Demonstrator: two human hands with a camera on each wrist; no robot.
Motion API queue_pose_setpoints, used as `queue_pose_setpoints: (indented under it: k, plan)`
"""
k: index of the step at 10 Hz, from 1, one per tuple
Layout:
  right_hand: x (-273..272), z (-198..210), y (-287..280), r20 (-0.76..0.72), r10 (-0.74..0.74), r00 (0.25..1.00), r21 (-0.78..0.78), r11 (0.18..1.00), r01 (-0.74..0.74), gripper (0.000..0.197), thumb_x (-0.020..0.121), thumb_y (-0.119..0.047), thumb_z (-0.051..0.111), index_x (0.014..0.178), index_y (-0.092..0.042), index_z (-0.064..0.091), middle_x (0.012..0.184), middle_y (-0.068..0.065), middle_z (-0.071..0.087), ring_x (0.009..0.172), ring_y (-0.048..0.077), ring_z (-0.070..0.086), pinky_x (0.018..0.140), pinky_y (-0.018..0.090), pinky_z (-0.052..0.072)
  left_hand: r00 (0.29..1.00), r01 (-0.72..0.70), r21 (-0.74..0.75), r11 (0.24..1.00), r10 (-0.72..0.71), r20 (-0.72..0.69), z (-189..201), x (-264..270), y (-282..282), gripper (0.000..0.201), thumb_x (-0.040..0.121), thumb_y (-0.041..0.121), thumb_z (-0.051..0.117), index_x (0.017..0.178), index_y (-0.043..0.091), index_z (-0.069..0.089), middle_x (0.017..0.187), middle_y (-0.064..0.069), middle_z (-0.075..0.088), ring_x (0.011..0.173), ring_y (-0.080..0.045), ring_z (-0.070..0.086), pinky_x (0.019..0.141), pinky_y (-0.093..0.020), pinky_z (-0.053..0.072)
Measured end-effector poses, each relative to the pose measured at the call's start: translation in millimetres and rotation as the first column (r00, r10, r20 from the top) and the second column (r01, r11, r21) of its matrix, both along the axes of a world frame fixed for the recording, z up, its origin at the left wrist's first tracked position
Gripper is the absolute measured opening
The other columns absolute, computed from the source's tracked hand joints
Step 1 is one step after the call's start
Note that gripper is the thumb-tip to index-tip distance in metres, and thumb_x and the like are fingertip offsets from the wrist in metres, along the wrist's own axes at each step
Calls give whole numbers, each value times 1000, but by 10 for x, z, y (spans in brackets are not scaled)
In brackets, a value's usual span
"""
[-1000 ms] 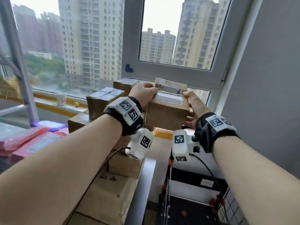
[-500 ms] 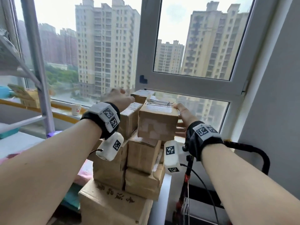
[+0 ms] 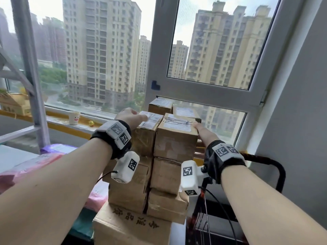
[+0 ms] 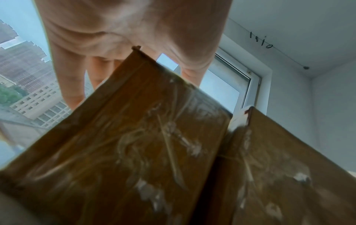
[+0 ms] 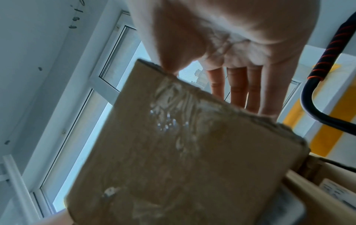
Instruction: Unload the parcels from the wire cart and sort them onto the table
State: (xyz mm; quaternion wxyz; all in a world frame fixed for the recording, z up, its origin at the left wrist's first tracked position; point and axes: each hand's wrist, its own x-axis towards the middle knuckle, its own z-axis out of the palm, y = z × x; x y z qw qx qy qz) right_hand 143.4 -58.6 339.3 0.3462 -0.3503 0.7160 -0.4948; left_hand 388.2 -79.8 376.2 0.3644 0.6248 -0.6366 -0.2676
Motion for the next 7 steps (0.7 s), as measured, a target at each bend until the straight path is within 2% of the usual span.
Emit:
queue_pose_setpoints:
  k: [1, 2, 3, 4, 5, 6, 7]
  plan:
    - [82, 76, 129, -3, -25, 1000, 6, 1000, 25, 115, 29, -79, 58, 125, -15, 57, 121, 9, 63, 103, 31, 63, 99, 44, 46, 999, 32, -2, 999, -32, -9, -43, -16, -29, 57, 81, 43, 64, 129, 15, 54, 129, -6, 55, 116, -23, 51, 93, -35, 41]
    - [219, 237, 332, -61, -12, 998, 11, 1000, 13, 92, 67, -73, 57, 133, -10, 50, 132, 8, 53, 118, 30, 53, 105, 35, 37, 999, 40, -17, 999, -41, -19, -69, -21, -35, 56, 82, 42, 63, 130, 14, 53, 130, -5, 54, 116, -22, 50, 91, -34, 39]
    - [193, 265, 342, -62, -20, 998, 17, 1000, 21, 76, 79, -68, 50, 125, -8, 53, 119, 10, 59, 107, 29, 57, 102, 37, 42, 998, 57, -15, 998, -58, -40, -68, -8, -32, 57, 84, 42, 62, 131, 14, 49, 132, -5, 52, 117, -22, 49, 88, -32, 38]
    - [146, 260, 349, -59, -9, 998, 20, 1000, 10, 65, 84, -66, 47, 113, -10, 58, 101, 9, 65, 95, 27, 63, 96, 40, 48, 996, 69, -28, 997, -70, -60, -51, 6, -27, 60, 84, 44, 62, 134, 14, 46, 136, -5, 49, 121, -22, 47, 93, -34, 38]
    - [102, 261, 357, -77, 8, 997, 30, 1000, -6, 61, 87, -64, 45, 110, -10, 61, 106, 13, 67, 97, 29, 66, 94, 43, 51, 996, 73, -42, 996, -75, -49, -27, 21, -10, 62, 84, 46, 61, 135, 14, 45, 137, -5, 48, 122, -22, 46, 96, -35, 38]
    - [86, 272, 409, -48, -15, 999, 17, 1000, 16, 58, 88, -62, 46, 115, -12, 59, 110, 12, 66, 94, 27, 65, 81, 36, 54, 995, 86, -52, 995, -89, -50, -40, 34, -3, 62, 85, 46, 60, 136, 14, 44, 138, -5, 48, 122, -22, 46, 97, -35, 38]
    - [102, 331, 483, -136, -50, 989, -9, 999, 49, 60, 88, -56, 50, 126, -10, 55, 122, 9, 60, 98, 25, 63, 85, 36, 53, 994, 94, -77, 993, -98, -50, 17, 52, 25, 61, 86, 44, 60, 136, 14, 44, 137, -5, 48, 123, -21, 47, 95, -34, 37]
